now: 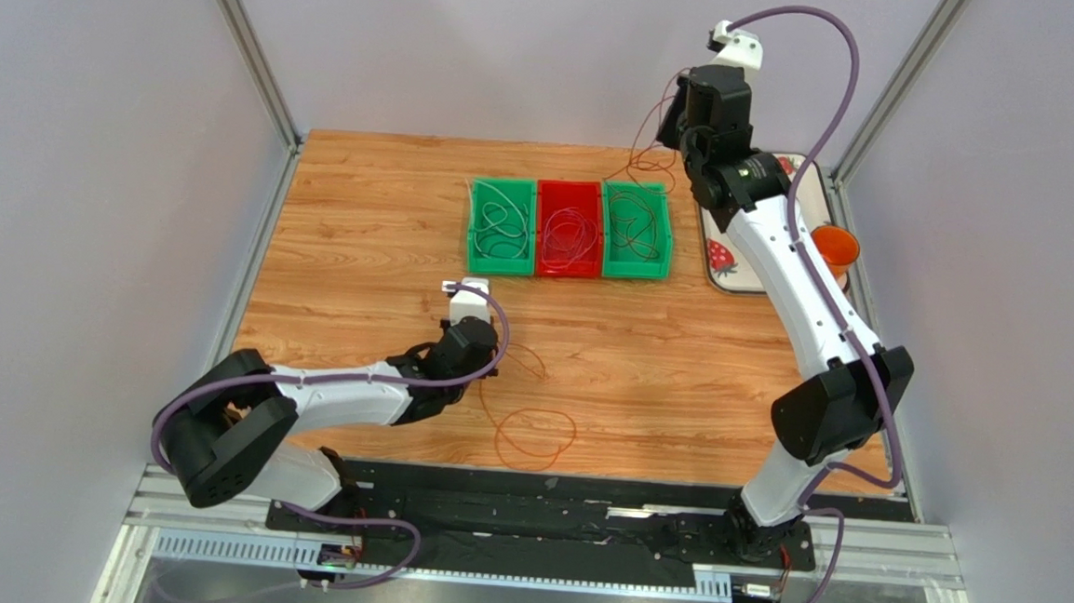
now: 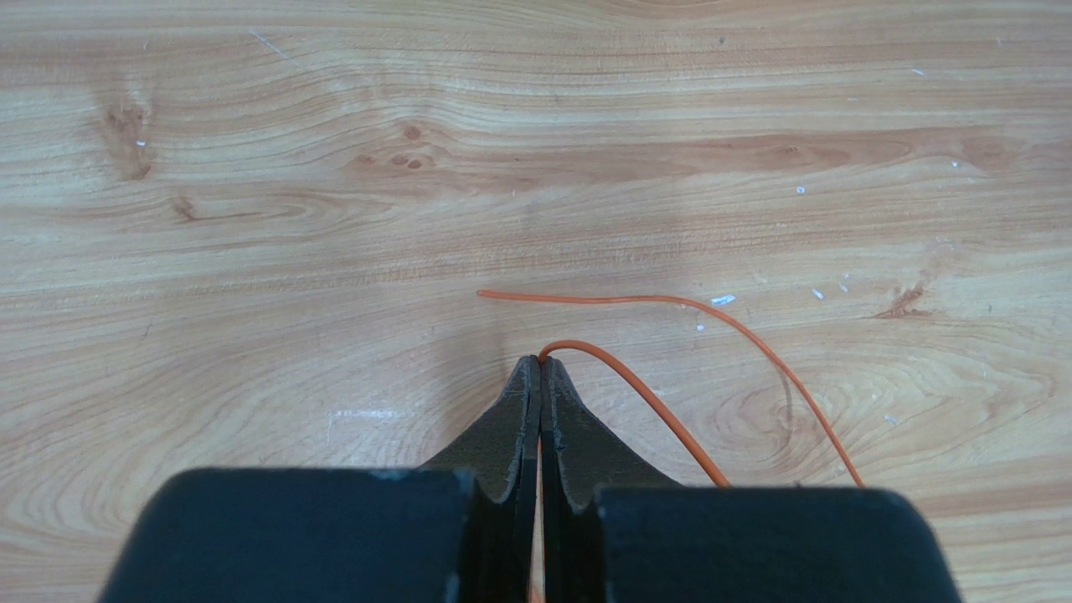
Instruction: Untangle the cables
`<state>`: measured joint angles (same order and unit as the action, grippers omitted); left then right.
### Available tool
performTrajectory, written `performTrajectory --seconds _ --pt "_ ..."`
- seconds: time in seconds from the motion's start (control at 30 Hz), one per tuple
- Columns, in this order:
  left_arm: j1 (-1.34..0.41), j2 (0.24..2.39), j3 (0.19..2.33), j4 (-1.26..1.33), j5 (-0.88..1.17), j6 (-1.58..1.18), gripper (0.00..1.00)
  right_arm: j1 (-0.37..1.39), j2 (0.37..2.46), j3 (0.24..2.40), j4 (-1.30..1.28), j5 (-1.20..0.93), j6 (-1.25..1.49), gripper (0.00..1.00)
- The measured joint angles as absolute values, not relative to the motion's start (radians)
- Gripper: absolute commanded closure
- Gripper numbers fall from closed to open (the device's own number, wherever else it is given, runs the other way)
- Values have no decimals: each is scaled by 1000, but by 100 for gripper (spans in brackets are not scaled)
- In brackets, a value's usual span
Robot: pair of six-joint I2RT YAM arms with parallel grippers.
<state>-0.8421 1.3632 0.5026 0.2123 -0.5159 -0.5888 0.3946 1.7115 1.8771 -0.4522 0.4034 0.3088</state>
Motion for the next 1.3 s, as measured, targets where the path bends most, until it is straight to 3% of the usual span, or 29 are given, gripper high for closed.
performTrajectory --seconds 1.3 --pt "-842 1396 503 228 -516 -598 100 344 1852 1553 -335 223 462 100"
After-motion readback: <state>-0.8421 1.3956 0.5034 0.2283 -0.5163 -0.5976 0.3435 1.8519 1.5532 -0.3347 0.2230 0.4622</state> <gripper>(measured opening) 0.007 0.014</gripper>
